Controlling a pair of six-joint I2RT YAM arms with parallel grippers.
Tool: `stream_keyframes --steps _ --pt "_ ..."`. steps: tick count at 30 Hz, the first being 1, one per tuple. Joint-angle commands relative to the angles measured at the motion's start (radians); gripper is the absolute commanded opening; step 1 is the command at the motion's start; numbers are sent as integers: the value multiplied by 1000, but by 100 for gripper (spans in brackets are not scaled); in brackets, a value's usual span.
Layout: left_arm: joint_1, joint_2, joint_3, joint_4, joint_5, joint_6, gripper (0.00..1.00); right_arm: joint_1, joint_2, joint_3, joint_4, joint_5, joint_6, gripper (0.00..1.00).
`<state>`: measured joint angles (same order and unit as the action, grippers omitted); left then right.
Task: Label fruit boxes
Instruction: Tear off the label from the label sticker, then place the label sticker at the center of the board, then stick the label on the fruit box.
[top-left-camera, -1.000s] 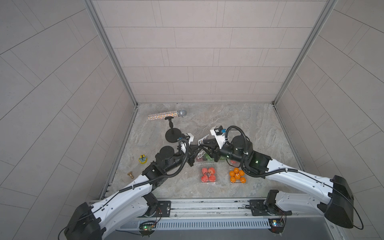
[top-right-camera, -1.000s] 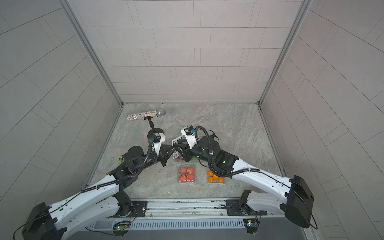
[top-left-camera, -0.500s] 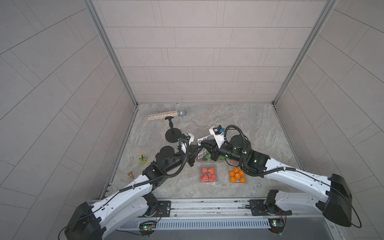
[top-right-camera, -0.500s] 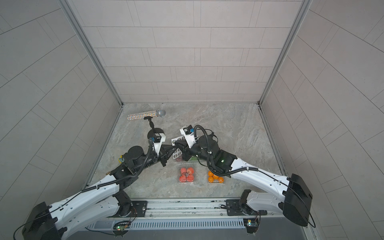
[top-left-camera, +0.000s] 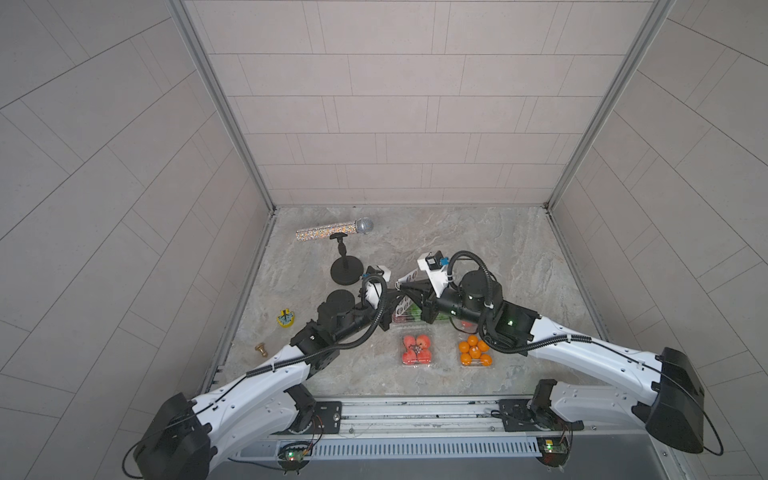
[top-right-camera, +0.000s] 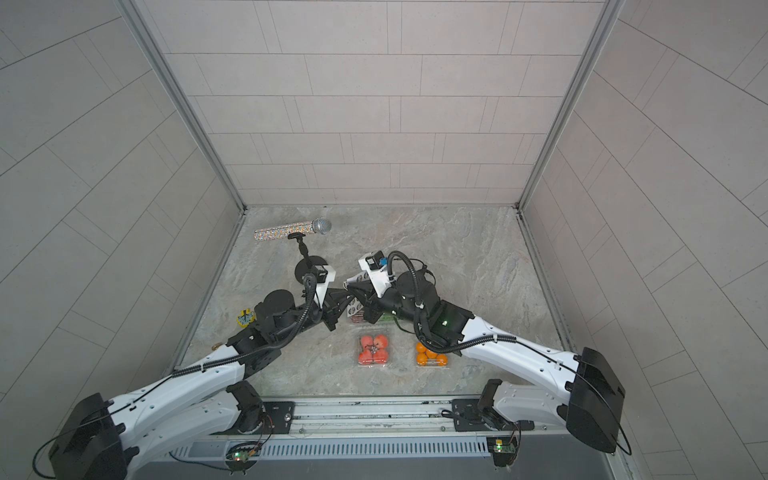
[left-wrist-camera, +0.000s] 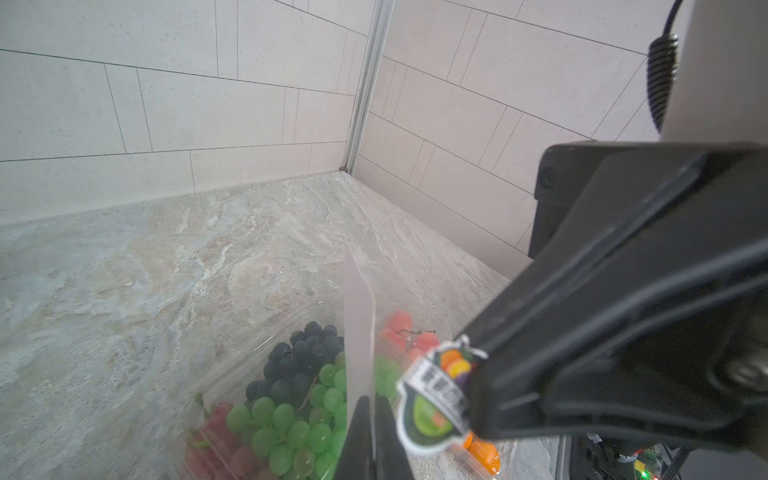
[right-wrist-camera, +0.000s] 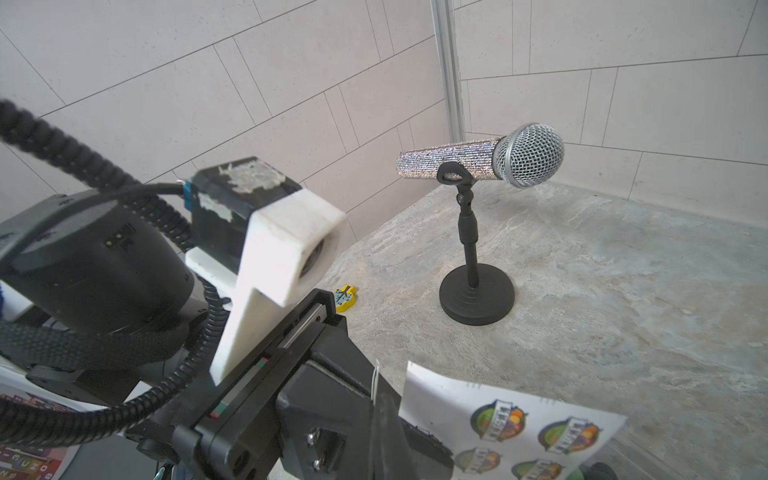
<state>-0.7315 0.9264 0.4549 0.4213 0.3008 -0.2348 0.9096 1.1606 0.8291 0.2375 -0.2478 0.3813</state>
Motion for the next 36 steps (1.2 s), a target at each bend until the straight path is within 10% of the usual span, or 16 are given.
stream_keyframes --steps 1,11,18,36 --pt "-3 -3 27 29 -26 -6 0 5 -35 -23 23 -16 7 0" --pt "83 -119 2 -262 -174 -292 0 -145 -144 -127 -147 -34 66 0" --pt "261 -127 -138 -312 -31 -456 0 -226 -26 -75 -344 -28 79 0" --pt "281 145 -168 -294 -44 -385 0 -223 310 124 -443 47 184 0"
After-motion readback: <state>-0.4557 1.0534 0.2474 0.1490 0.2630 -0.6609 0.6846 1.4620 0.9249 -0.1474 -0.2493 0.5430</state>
